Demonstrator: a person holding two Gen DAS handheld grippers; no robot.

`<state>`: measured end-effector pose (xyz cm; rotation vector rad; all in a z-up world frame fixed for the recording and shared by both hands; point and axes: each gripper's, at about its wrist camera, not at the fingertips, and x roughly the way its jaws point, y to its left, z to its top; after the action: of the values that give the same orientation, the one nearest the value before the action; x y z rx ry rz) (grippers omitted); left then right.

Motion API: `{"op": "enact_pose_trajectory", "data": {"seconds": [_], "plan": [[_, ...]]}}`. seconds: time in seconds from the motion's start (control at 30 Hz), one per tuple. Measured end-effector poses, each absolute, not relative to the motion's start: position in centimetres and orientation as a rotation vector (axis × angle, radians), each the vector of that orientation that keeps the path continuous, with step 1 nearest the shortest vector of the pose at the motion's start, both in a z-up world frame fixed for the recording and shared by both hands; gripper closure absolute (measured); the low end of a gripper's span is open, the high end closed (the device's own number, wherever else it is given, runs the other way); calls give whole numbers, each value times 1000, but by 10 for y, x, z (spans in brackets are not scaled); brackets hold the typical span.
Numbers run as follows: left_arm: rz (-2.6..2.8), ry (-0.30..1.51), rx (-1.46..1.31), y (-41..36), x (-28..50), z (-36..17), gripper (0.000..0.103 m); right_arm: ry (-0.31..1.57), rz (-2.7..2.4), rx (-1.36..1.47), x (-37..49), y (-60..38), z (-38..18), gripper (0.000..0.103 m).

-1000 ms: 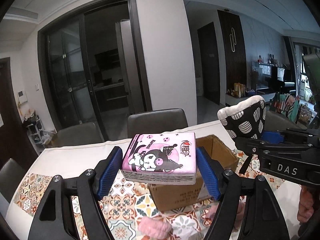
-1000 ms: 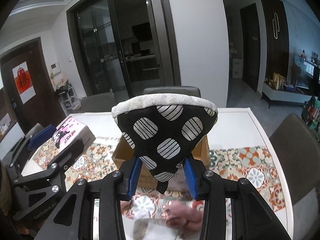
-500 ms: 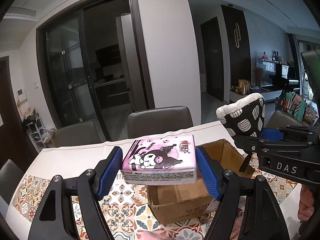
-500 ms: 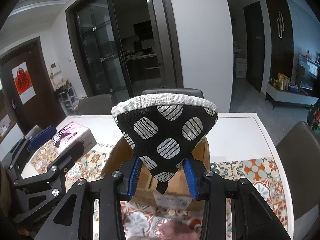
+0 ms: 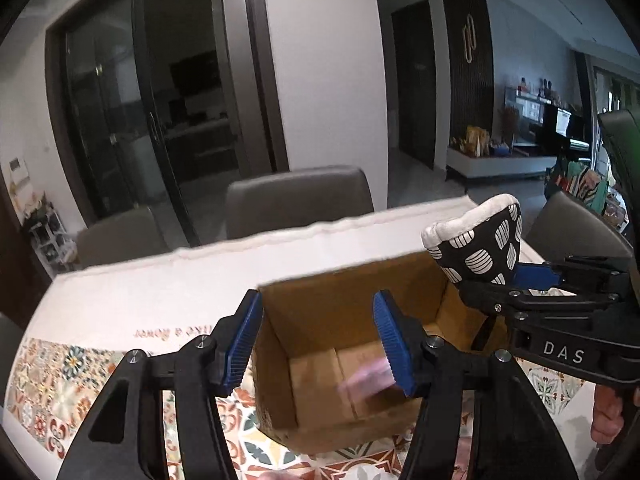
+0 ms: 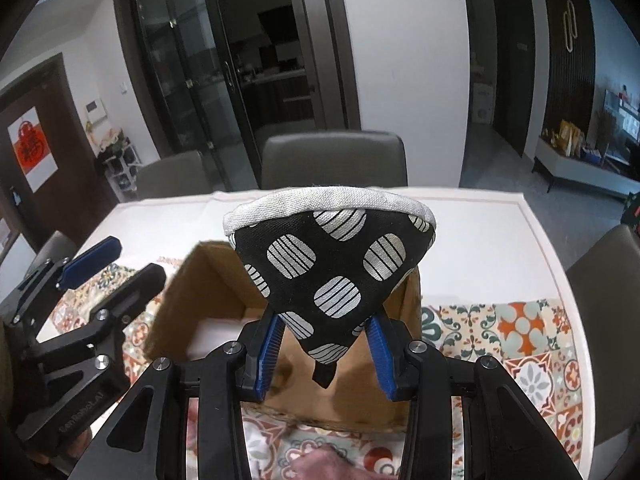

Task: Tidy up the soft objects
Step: 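Carry both items over the cardboard box and release them inside, then withdraw both tools from the box back toward the remaining items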

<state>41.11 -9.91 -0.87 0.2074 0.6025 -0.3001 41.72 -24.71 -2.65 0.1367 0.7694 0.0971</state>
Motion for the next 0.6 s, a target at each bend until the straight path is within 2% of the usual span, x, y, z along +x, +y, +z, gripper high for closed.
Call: {"op": "enact_pose_trajectory", "data": {"seconds": [0.2, 0.27, 0.33, 0.6], "plan": [[-276, 624, 212, -95, 414, -14, 44, 843, 108, 157, 436, -247, -50, 59], [-262, 623, 214, -92, 414, -14, 41, 857, 116, 157, 438, -246, -55, 55], [-253, 623, 213, -90, 413, -15, 38, 865, 111, 153, 439, -245, -57, 45], [-247, 621, 201, -80, 399, -10, 27, 835, 81, 122, 425, -239, -49, 44]]}}
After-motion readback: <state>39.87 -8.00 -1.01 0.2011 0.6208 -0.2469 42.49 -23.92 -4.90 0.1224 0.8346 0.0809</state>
